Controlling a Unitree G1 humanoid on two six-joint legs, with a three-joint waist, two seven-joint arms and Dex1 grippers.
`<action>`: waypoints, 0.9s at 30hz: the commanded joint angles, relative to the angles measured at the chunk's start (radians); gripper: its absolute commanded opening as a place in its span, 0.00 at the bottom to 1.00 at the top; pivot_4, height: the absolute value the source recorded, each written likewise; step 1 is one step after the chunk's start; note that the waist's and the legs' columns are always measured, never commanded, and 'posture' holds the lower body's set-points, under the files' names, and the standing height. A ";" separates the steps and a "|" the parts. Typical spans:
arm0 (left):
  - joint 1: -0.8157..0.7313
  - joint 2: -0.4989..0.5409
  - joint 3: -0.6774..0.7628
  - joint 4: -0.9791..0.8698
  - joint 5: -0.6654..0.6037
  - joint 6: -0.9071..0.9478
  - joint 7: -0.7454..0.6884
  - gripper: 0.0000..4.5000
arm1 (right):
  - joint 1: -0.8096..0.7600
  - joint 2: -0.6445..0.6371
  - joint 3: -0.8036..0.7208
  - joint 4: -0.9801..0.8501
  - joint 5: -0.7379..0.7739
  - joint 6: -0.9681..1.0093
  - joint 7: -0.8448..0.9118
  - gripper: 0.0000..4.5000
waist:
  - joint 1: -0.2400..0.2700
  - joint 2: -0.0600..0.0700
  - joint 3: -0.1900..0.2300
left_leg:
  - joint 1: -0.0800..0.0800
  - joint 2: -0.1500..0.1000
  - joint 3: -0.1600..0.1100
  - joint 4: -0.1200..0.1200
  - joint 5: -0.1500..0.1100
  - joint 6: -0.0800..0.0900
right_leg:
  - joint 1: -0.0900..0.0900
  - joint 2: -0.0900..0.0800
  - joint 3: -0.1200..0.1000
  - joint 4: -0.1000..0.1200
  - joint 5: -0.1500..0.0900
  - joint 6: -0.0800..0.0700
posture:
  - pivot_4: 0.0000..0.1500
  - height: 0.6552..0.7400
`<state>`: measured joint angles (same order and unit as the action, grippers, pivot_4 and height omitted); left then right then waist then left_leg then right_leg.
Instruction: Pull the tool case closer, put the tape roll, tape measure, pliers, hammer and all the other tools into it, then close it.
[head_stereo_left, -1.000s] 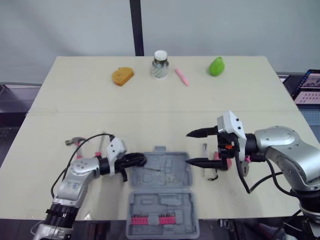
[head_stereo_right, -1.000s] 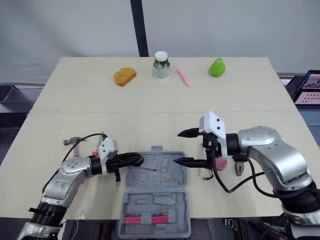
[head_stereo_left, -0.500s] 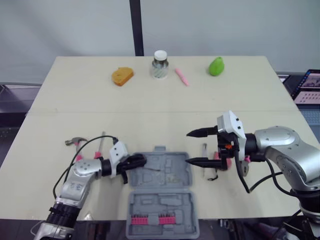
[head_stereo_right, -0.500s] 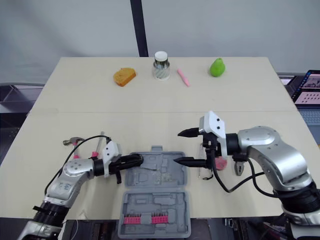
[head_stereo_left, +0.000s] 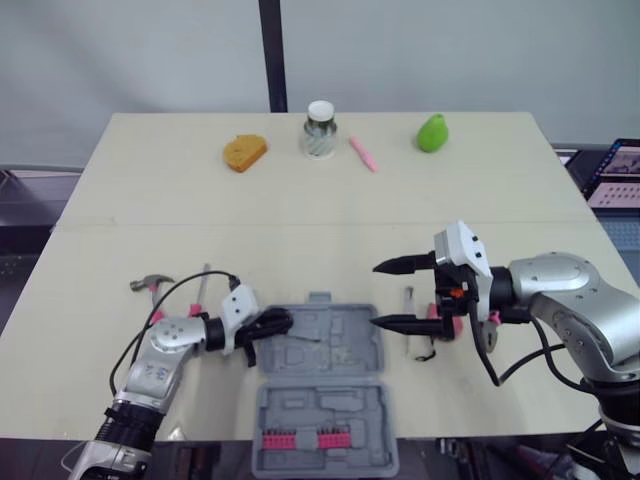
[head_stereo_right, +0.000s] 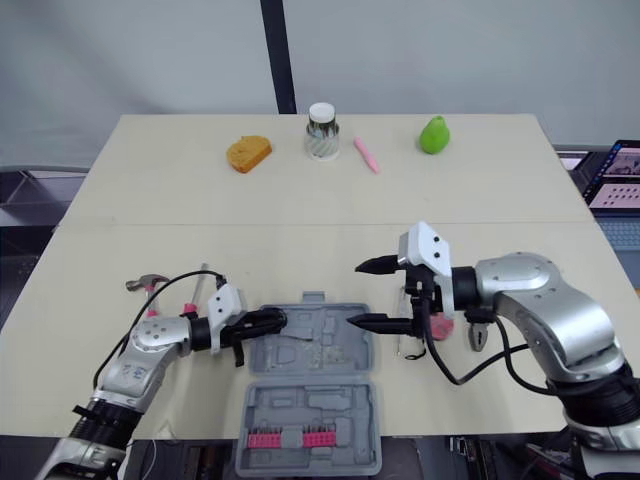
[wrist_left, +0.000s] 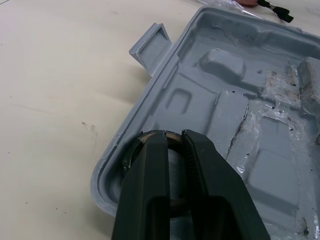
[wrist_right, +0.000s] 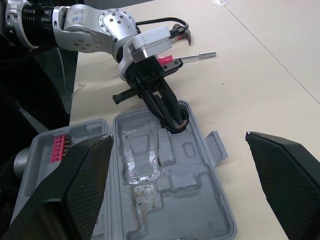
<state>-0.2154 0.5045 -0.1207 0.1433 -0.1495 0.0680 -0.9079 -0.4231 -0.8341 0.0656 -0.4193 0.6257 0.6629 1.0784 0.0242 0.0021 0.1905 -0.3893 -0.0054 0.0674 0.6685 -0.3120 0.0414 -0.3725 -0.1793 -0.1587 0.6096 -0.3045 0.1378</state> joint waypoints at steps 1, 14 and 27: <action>0.007 0.005 0.000 0.028 0.017 -0.015 0.010 0.13 | -0.013 -0.002 -0.039 -0.025 0.018 -0.006 -0.002 1.00 | 0.000 0.000 0.000 | 0.000 0.000 0.000 0.000 0.000 0.000 | 0.000 0.000 0.000 0.000 0.000 0.000 | 1.00 1.00; 0.103 0.099 0.235 -0.277 -0.223 0.308 0.052 0.13 | 0.136 0.025 -0.231 0.072 0.093 0.010 -0.036 1.00 | 0.000 -0.003 0.001 | 0.000 0.000 -0.002 0.000 0.000 0.000 | 0.000 0.000 -0.001 0.000 0.000 0.000 | 1.00 1.00; 0.521 0.196 0.854 -0.337 -0.318 0.406 0.164 1.00 | 0.348 -0.036 -0.521 0.675 -0.075 -0.248 -0.022 1.00 | -0.003 -0.003 0.001 | 0.003 0.001 0.000 -0.002 -0.001 0.000 | 0.004 0.000 0.000 -0.004 0.000 0.000 | 1.00 1.00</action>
<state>0.2883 0.7000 0.6679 -0.1947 -0.4642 0.4971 -0.7540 -0.0684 -0.8544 -0.4196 0.2115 0.5669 0.4641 1.0502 0.0210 -0.0007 0.1915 -0.3864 -0.0048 0.0679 0.6658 -0.3127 0.0418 -0.3691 -0.1789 -0.1582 0.6054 -0.3045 0.1379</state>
